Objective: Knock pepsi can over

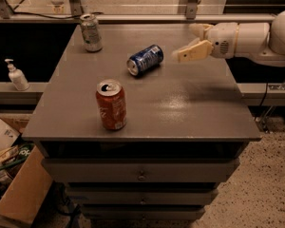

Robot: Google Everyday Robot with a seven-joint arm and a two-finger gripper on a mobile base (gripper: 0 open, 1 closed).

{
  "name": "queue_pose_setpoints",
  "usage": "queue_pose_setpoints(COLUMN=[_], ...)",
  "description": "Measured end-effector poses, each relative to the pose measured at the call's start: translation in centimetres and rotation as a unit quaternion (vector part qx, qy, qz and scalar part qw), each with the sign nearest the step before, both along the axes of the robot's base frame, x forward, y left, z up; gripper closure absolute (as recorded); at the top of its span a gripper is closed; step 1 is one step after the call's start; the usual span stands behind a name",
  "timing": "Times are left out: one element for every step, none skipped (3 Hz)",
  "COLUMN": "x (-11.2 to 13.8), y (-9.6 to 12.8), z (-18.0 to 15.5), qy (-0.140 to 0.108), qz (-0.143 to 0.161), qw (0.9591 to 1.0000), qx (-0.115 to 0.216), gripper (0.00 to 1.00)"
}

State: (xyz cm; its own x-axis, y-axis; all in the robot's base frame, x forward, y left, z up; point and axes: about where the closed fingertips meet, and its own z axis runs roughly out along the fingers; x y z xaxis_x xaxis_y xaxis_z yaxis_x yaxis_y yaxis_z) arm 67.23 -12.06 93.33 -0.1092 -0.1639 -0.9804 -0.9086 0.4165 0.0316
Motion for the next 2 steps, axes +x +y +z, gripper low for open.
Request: queue_pose_setpoints(x=[0.78, 0.90], y=[-3.19, -3.56], z=[0.10, 0.22], qy=[-0.016, -0.019], qz=[-0.023, -0.025], qw=[0.9996, 0.9995], qx=[0.000, 0.000], gripper=[0.00, 0.00])
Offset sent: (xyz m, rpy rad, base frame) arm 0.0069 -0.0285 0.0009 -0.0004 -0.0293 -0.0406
